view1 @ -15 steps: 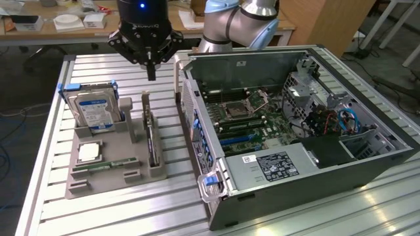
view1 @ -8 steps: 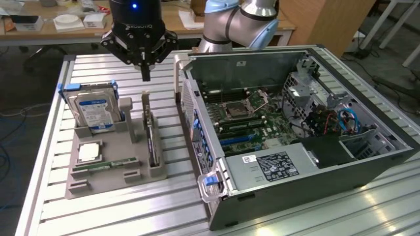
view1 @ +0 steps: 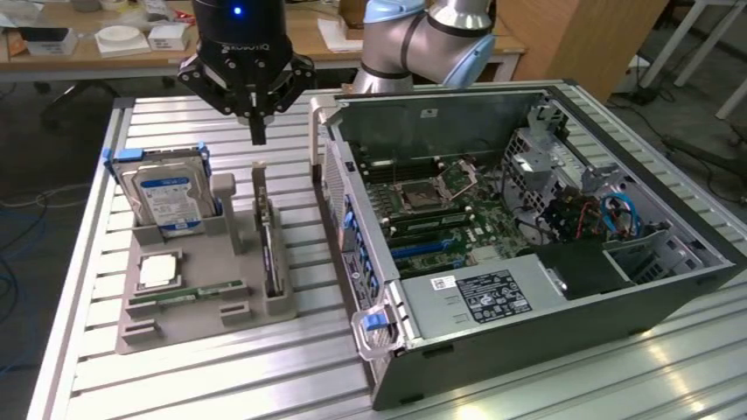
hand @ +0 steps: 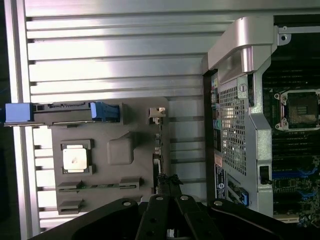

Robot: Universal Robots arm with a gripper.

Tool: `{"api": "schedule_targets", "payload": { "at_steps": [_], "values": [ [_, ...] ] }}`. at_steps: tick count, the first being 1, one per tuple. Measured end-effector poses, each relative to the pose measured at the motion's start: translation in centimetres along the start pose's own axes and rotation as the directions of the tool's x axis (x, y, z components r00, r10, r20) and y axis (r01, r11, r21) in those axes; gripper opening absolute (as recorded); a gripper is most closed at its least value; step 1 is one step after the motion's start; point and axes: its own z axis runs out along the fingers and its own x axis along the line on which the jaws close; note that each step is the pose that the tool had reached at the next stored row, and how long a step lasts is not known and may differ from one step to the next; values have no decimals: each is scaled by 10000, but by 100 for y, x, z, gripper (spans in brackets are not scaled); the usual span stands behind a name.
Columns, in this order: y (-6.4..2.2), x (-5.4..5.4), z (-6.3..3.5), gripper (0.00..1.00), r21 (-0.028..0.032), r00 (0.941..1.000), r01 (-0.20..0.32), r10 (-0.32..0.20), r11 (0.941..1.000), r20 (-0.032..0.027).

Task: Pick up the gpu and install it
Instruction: 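Pick up the gpu and move the gpu toward the slot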

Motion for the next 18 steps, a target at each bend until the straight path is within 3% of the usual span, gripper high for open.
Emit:
{"api": "schedule_targets", "payload": {
  "at_steps": [8,10,11,14,18],
  "values": [
    [0,0,0,11,0,10000,0,0,10000,-1],
    [0,0,0,23,0,10000,1,-1,10000,0],
    [0,0,0,23,1,10000,1,-1,10000,-1],
    [0,0,0,41,1,10000,0,0,10000,-1],
    [0,0,0,53,0,10000,0,0,10000,0]
  ]
}}
